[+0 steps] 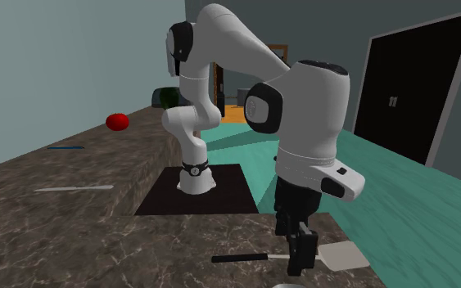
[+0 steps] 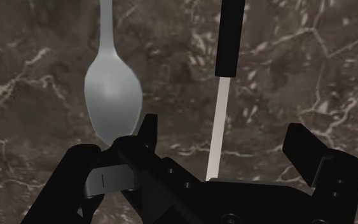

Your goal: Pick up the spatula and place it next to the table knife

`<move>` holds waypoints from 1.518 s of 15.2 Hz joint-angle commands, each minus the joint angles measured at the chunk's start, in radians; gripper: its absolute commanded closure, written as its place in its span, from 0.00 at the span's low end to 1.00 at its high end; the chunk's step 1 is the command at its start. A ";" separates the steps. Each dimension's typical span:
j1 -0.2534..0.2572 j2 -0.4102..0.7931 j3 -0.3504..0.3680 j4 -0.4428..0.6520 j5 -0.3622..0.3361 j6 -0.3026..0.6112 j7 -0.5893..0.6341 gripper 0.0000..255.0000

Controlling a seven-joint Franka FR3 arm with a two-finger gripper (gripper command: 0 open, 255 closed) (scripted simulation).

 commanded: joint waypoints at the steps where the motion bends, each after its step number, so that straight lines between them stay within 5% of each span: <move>1: 0.000 0.000 0.000 -0.001 0.000 0.001 0.000 0.00; 3: 0.000 0.000 0.000 -0.001 0.000 0.001 0.000 0.00; 4: 0.000 0.000 0.000 -0.001 0.000 0.001 0.000 1.00; 13: 0.000 0.000 0.000 -0.001 0.000 0.001 0.000 1.00; 23: -0.001 -0.056 0.002 0.059 0.008 -0.115 -0.010 1.00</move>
